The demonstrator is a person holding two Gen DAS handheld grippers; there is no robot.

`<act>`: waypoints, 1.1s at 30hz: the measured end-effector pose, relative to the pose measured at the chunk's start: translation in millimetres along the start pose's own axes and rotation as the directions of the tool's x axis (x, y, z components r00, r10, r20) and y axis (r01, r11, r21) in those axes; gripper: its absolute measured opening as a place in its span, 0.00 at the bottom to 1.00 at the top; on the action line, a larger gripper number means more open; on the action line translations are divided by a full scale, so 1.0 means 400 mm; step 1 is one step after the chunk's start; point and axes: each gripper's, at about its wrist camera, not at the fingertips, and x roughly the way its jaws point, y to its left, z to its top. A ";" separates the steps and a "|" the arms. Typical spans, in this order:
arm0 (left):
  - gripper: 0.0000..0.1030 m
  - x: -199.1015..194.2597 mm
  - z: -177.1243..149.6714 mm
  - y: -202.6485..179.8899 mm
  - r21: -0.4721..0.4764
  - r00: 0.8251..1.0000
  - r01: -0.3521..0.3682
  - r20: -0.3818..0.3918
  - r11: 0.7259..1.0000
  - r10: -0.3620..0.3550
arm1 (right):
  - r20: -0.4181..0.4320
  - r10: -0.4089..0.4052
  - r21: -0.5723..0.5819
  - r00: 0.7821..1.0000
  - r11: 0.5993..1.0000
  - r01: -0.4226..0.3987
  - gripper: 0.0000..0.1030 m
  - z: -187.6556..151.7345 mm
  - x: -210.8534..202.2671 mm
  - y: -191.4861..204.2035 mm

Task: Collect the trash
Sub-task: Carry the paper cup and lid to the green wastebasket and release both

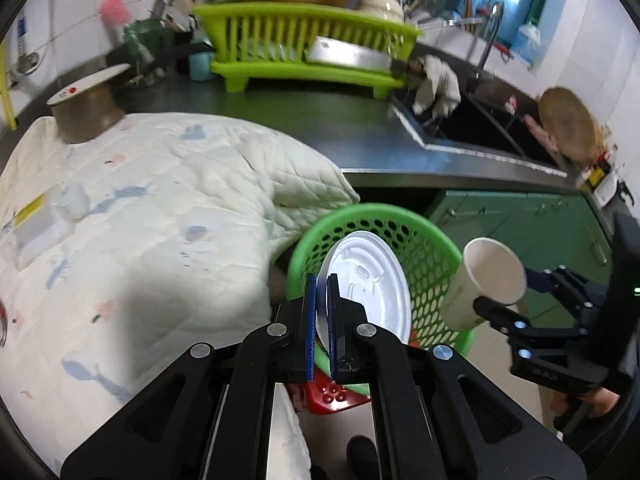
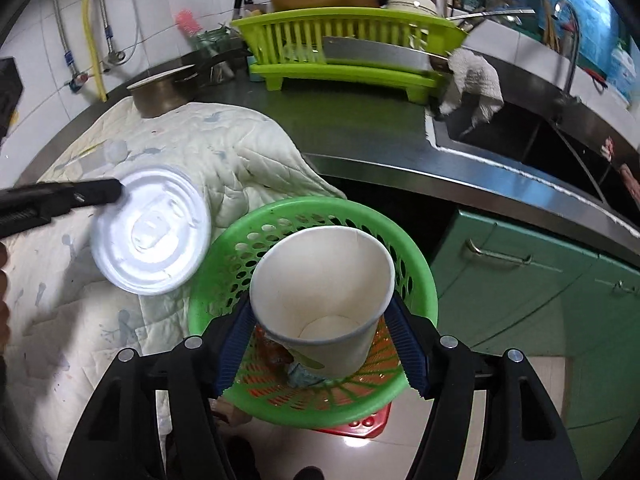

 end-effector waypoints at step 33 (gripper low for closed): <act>0.33 -0.009 -0.007 0.013 -0.065 0.999 0.025 -0.020 0.998 -0.026 | 0.059 0.027 -0.003 0.998 1.000 -0.027 0.67 0.022 -0.059 0.018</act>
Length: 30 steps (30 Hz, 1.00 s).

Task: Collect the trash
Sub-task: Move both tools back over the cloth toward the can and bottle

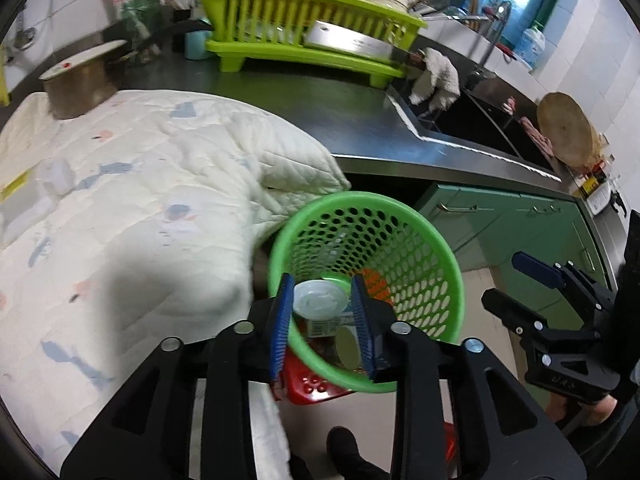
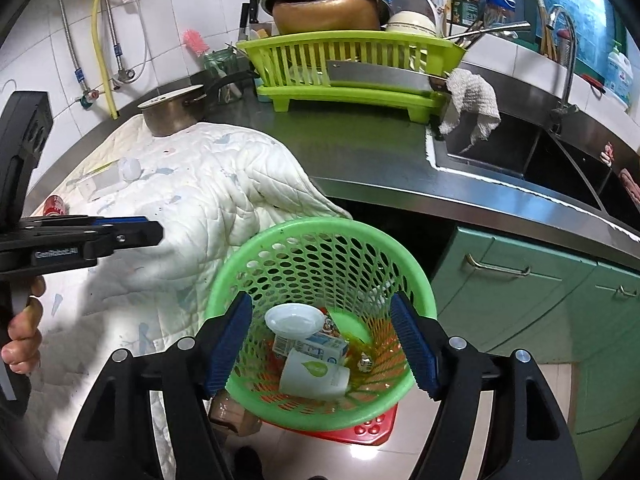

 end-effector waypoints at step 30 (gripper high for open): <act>0.62 -0.415 -0.166 0.648 -0.507 0.890 -0.358 0.070 0.784 0.451 | -0.122 0.372 -0.464 0.920 0.798 -0.384 0.75 0.298 0.233 0.589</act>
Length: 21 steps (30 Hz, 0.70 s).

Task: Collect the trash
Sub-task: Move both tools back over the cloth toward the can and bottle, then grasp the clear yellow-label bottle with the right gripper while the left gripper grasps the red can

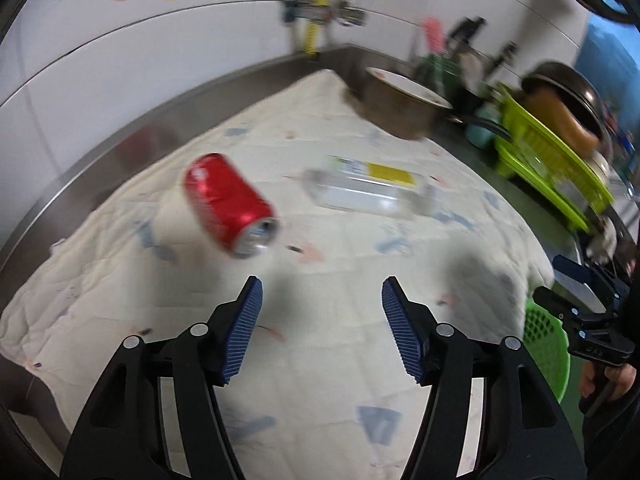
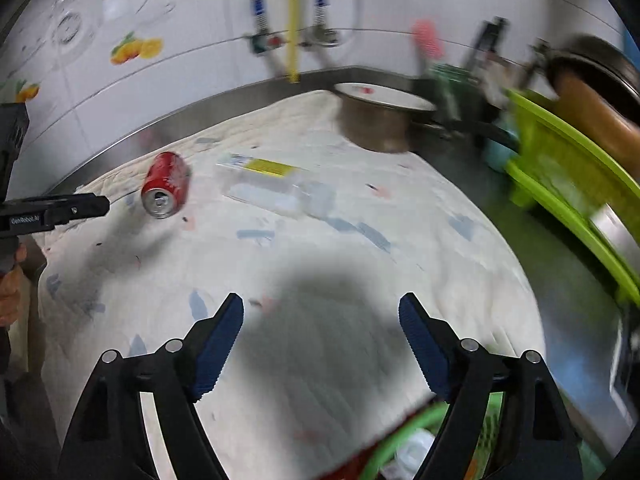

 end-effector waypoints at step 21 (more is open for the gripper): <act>0.76 0.088 0.115 0.235 -0.209 0.998 -0.066 -0.019 0.976 0.064 | -0.196 0.088 -0.480 0.977 0.860 -0.174 0.79 0.289 0.417 0.133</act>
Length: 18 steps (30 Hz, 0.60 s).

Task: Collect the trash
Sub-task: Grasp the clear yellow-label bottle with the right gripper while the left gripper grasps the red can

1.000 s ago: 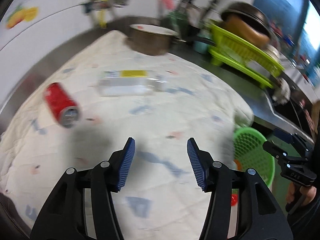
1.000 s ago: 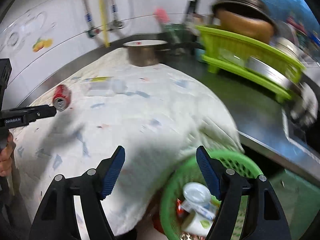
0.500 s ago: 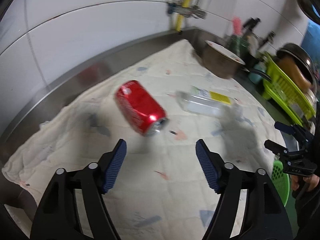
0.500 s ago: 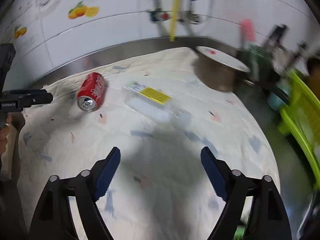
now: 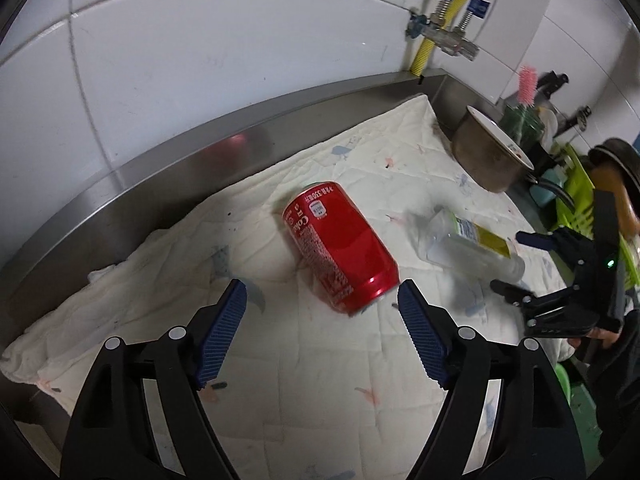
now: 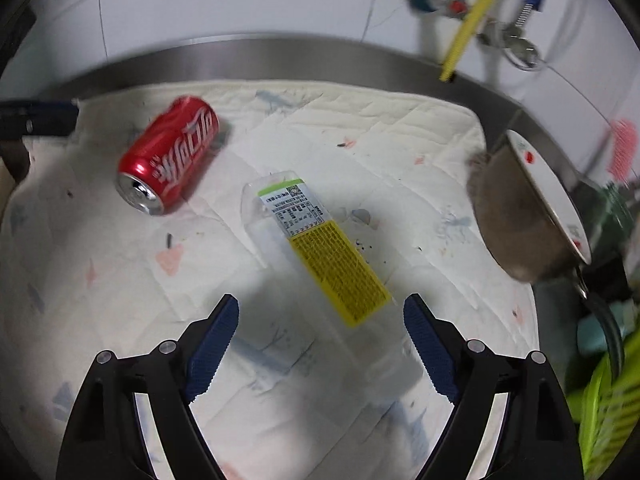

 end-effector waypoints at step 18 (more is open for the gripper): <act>0.83 0.195 0.082 -0.022 -0.171 0.990 -0.025 -0.140 0.985 0.001 | -0.126 0.080 -0.038 0.989 0.996 -0.086 0.62 0.028 0.132 -0.024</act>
